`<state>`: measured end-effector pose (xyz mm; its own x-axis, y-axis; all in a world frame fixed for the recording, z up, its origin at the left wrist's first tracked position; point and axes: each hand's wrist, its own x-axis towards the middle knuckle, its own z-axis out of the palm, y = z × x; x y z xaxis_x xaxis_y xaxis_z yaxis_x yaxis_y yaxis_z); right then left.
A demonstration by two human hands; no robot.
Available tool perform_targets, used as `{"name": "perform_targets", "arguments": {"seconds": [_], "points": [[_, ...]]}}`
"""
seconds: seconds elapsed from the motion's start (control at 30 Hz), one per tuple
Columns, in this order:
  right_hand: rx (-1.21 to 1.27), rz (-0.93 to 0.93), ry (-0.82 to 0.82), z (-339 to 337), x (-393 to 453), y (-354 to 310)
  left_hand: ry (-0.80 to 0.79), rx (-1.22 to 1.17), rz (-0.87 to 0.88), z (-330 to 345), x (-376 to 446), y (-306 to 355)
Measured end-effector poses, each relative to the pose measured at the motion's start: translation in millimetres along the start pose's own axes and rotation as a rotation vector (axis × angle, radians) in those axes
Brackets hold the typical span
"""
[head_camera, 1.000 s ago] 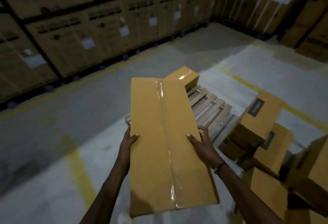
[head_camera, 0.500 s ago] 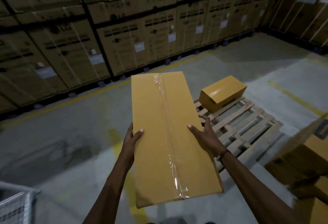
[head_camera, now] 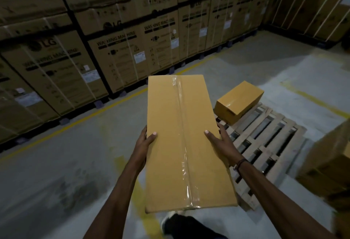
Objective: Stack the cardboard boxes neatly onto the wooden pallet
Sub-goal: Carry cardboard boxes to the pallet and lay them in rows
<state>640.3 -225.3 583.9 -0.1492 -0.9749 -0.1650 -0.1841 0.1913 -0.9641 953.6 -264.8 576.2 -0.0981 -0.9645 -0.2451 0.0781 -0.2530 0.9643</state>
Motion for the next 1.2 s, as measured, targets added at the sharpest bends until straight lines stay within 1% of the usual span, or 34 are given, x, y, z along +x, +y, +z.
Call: {"name": "perform_targets", "arguments": {"seconds": [0.13, 0.33, 0.5, 0.6, 0.77, 0.9, 0.97, 1.1, 1.2], "points": [[0.057, 0.033, 0.068, 26.9, 68.9, 3.6, -0.070, 0.076, 0.018, -17.1, 85.2, 20.5], [0.077, 0.079, 0.152, 63.7, 153.4, -14.5, -0.149, 0.185, -0.027, -48.7, 204.1, 47.2], [0.132, 0.118, 0.262, 76.8, 209.5, -22.7, -0.257, 0.252, -0.044, -49.2, 294.1, 66.4], [0.171, 0.152, 0.338, 81.6, 240.0, -27.0, -0.334, 0.280, -0.059, -39.3, 352.2, 75.3], [0.185, 0.225, 0.528, 95.4, 288.1, -31.4, -0.494, 0.332, -0.071, -18.0, 449.4, 79.0], [0.241, 0.289, 0.665, 97.9, 321.5, -12.8, -0.659, 0.429, -0.087, -2.1, 520.2, 70.1], [0.244, 0.322, 0.709, 90.9, 334.0, 21.8, -0.708, 0.469, -0.115, 9.8, 547.0, 66.0], [0.266, 0.399, 0.806, 85.9, 351.7, -8.5, -0.799, 0.528, -0.137, 45.5, 578.4, 65.6], [0.272, 0.461, 0.837, 70.0, 367.0, 1.7, -0.840, 0.550, -0.144, 76.2, 599.6, 55.8]]}}
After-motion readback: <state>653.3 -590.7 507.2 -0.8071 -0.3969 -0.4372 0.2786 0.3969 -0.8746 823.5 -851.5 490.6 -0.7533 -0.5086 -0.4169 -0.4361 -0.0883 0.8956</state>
